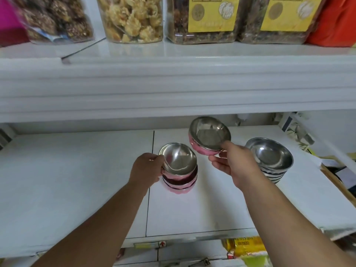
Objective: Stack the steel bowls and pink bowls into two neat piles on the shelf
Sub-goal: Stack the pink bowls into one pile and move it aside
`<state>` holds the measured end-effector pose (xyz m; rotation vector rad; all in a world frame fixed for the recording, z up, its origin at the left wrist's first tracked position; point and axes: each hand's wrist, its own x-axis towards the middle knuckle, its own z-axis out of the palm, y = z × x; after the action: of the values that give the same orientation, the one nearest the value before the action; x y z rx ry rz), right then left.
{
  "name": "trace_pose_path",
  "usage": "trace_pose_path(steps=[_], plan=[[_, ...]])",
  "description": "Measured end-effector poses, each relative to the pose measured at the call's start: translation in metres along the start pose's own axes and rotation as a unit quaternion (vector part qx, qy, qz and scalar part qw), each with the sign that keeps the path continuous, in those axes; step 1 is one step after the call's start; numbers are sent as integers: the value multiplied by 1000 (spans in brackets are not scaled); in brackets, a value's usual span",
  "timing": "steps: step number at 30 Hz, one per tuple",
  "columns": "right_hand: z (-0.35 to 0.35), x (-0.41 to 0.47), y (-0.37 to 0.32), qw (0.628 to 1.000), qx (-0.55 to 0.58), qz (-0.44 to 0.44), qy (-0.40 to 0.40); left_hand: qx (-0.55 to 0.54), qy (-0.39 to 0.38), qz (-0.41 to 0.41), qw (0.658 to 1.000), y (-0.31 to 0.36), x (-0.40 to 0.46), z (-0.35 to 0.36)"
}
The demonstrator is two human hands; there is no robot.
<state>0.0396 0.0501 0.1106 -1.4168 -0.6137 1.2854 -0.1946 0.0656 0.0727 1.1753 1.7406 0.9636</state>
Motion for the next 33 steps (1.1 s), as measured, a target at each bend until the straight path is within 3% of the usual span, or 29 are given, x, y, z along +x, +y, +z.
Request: trace_pose_path(steps=[8,12,22,25,29,33], plan=[[11,-15,15,997,-64,24,-43,201,0,73,977,-11,3,8],[18,-15,22,993,-103,31,-54,214,-12,58,975,-18,4,10],[31,-20,29,977,-185,33,-96,39,6,-14,999,-37,15,11],[27,-22,33,982,-174,29,-74,-34,-4,-46,998,-45,19,12],[22,-15,52,979,-202,-5,22,-141,-43,-101,984,-50,13,13],[25,-11,72,984,-152,89,-26,-281,-111,-170,938,-61,-2,18]])
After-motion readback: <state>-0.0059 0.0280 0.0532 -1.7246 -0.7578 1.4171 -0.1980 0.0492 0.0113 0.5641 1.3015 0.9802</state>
